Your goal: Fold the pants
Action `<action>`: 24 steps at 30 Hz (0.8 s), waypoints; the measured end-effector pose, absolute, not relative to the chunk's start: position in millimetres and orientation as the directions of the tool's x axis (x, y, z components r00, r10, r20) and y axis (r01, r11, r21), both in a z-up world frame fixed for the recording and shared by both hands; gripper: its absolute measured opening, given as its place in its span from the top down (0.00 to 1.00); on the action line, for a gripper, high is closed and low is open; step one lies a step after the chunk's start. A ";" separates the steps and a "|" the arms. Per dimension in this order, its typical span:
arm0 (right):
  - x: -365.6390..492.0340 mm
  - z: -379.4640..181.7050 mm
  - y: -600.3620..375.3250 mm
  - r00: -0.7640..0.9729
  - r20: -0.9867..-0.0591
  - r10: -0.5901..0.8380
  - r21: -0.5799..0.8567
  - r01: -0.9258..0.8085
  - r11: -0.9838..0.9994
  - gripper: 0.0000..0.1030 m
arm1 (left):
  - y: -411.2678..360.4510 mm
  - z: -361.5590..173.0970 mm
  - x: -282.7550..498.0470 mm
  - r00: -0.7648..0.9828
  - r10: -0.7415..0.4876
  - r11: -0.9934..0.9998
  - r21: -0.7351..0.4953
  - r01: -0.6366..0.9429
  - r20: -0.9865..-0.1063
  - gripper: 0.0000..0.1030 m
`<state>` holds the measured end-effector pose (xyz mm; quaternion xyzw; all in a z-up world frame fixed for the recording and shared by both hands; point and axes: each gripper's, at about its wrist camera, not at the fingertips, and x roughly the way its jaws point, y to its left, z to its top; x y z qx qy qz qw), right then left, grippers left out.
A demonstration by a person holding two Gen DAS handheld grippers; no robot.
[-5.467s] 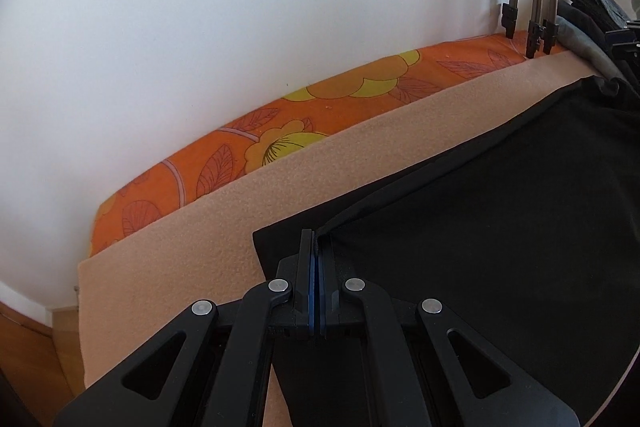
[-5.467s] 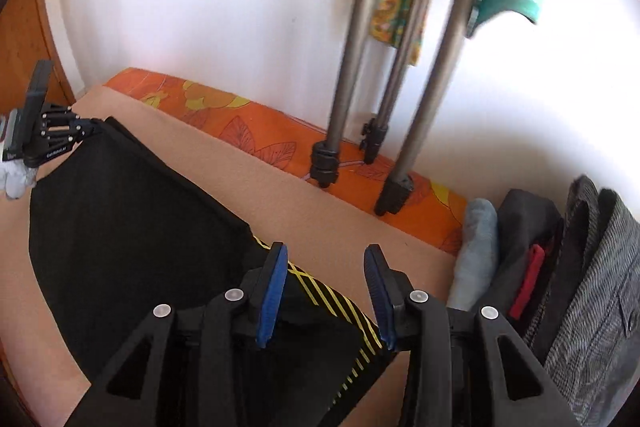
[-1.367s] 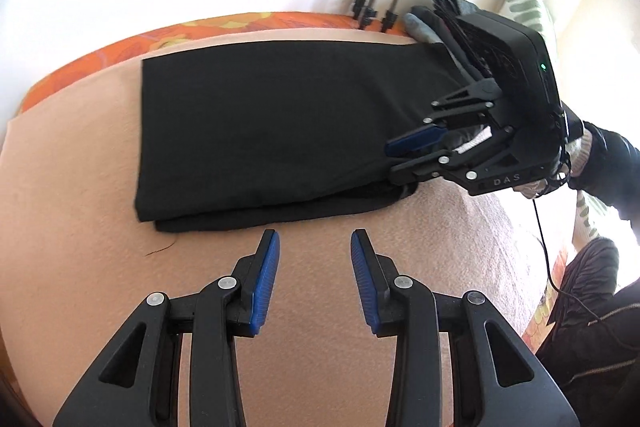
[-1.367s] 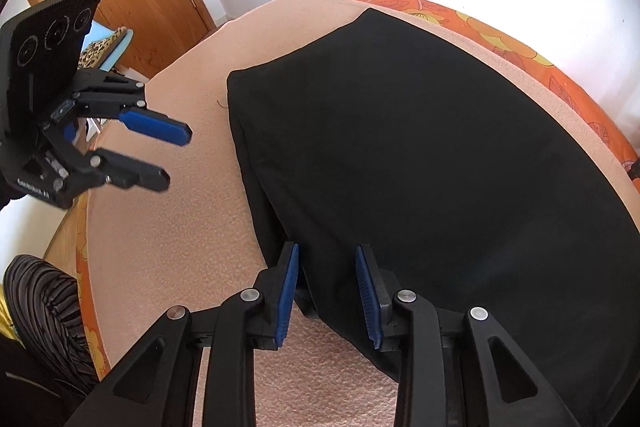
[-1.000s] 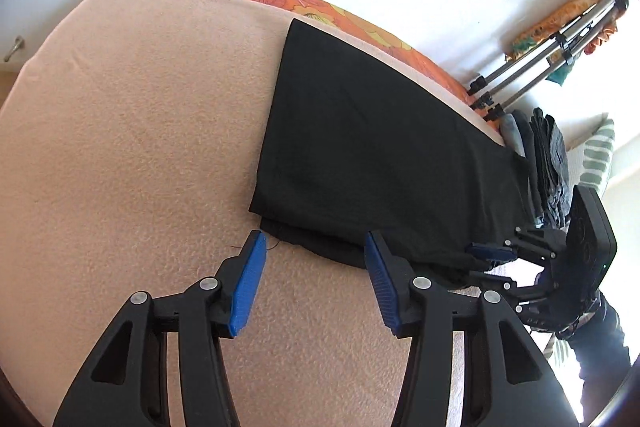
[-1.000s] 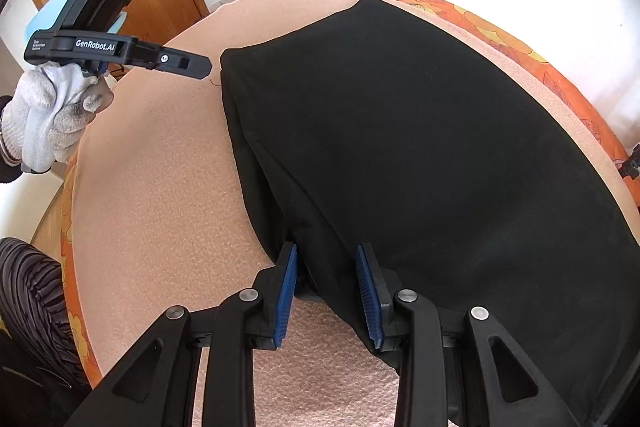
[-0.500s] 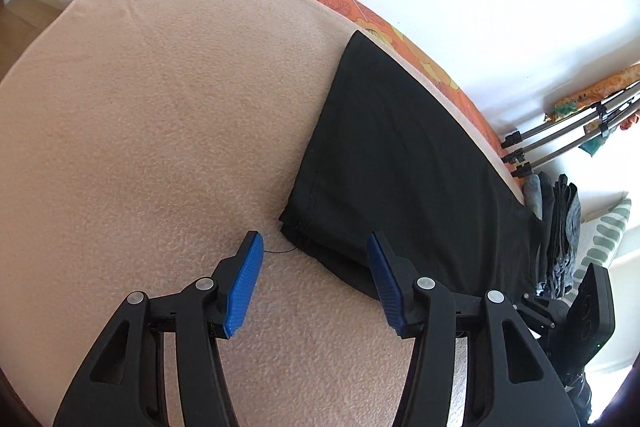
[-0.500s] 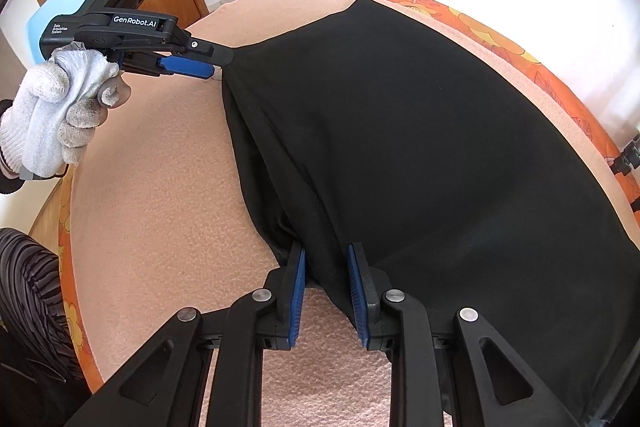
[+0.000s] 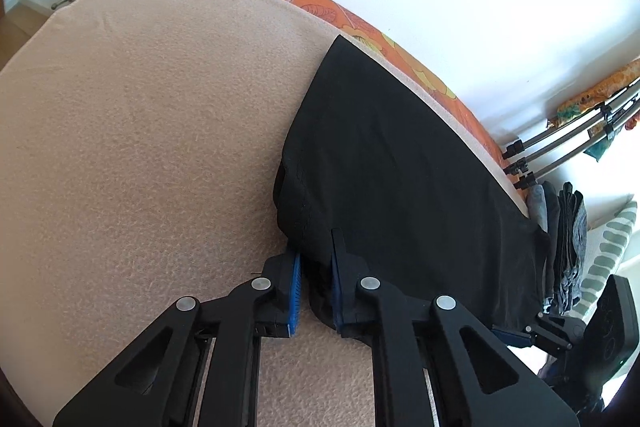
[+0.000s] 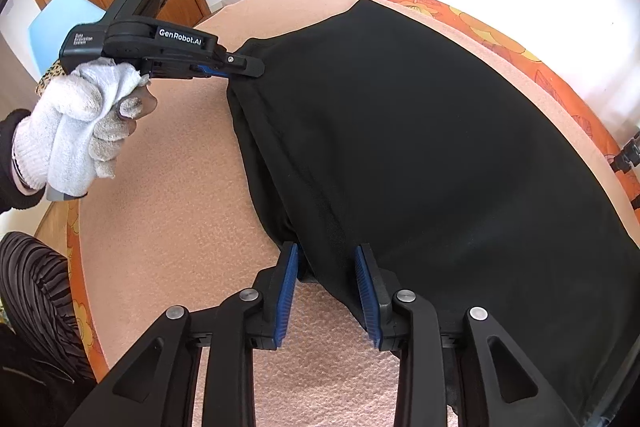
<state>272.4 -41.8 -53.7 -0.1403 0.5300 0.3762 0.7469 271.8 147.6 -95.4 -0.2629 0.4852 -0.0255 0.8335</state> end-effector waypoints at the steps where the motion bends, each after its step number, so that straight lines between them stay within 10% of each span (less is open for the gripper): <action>1: 275.7 -49.3 -42.3 0.160 -0.893 0.420 0.196 -0.702 0.684 0.64 | 143.9 -92.2 270.6 0.542 -0.284 0.875 -0.445 -0.191 -0.791 0.91; 7: 318.1 -13.3 -36.1 0.194 -0.848 0.493 0.279 -0.627 0.727 0.39 | 121.6 -70.2 263.6 0.626 -0.254 0.932 -0.359 -0.046 -0.738 0.91; 24: 436.2 -36.5 103.2 0.053 -0.862 0.503 0.396 -0.549 0.736 0.38 | 98.0 -70.4 266.0 0.657 -0.320 0.931 -0.353 0.086 -0.683 0.92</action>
